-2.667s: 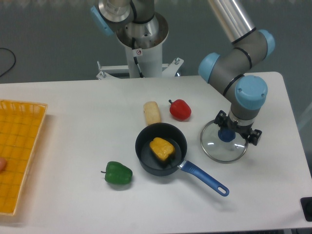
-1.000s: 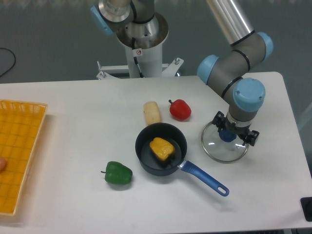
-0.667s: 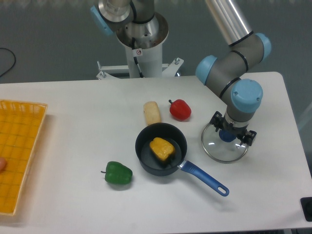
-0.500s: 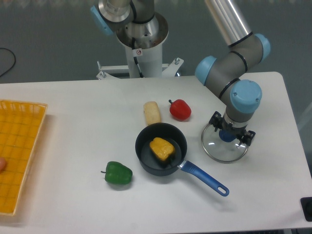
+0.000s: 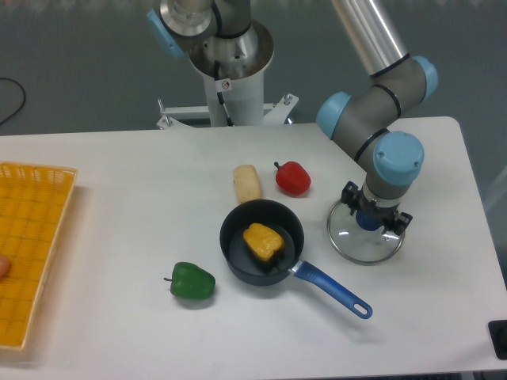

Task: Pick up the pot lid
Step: 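Close the gripper fingers around the blue knob, then lift the glass lid by its knob up off the table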

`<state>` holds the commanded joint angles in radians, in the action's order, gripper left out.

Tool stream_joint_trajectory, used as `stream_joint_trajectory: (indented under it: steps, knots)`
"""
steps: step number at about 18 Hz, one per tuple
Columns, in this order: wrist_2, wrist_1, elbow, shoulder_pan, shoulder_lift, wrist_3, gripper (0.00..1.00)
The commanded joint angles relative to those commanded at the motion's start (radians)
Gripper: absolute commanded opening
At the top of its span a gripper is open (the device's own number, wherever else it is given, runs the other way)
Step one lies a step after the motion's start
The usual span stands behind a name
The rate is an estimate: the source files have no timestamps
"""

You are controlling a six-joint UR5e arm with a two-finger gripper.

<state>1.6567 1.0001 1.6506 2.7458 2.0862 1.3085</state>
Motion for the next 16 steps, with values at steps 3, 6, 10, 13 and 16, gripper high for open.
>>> stream_joint_trajectory:
  steps: [3, 6, 10, 13, 16]
  knots:
    - [-0.002, 0.002, -0.011, 0.002, -0.003, 0.002, 0.61]
    - [-0.002, 0.003, -0.018, 0.003, -0.005, 0.003, 0.58]
    - [0.0, 0.058, -0.061, 0.002, -0.008, 0.003, 0.55]
    - [-0.002, 0.103, -0.098, 0.0, -0.023, 0.006, 0.55]
    - [-0.005, 0.178, -0.155, -0.003, -0.049, 0.034, 0.55]
